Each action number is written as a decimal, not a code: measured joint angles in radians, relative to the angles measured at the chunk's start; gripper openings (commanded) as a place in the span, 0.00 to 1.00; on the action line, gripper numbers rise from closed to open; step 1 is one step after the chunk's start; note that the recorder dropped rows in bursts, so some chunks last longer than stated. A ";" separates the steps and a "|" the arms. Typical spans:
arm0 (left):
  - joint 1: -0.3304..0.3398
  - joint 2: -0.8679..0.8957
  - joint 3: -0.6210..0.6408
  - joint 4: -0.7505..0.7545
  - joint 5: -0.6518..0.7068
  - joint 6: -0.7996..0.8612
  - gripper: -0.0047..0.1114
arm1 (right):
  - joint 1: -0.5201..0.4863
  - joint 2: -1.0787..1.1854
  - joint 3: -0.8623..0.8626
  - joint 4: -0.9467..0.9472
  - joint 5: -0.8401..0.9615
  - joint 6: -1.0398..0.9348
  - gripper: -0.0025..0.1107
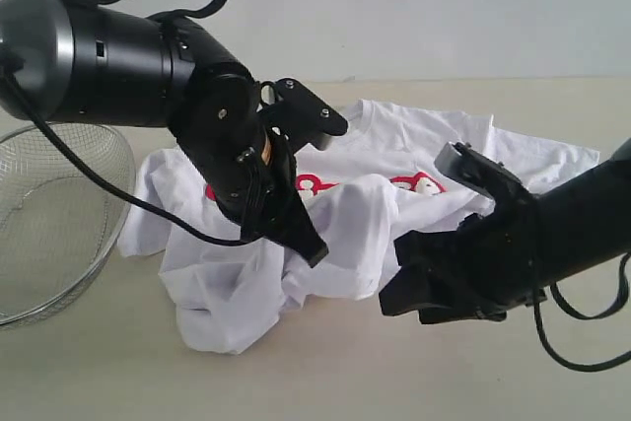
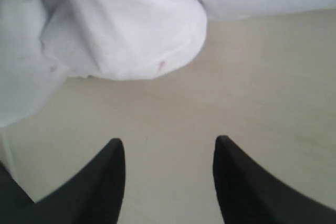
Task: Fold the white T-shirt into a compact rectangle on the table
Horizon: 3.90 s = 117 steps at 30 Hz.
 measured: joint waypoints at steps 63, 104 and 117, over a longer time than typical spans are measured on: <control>0.001 -0.081 -0.002 0.019 0.134 -0.024 0.08 | 0.001 -0.049 -0.207 -0.740 0.171 0.628 0.02; 0.002 -0.374 0.098 -0.176 0.237 -0.007 0.08 | 0.001 -0.191 -0.062 -1.025 0.411 0.804 0.24; 0.011 -0.284 0.098 -0.093 0.138 0.001 0.08 | 0.001 -0.180 -0.247 -1.208 0.195 0.992 0.02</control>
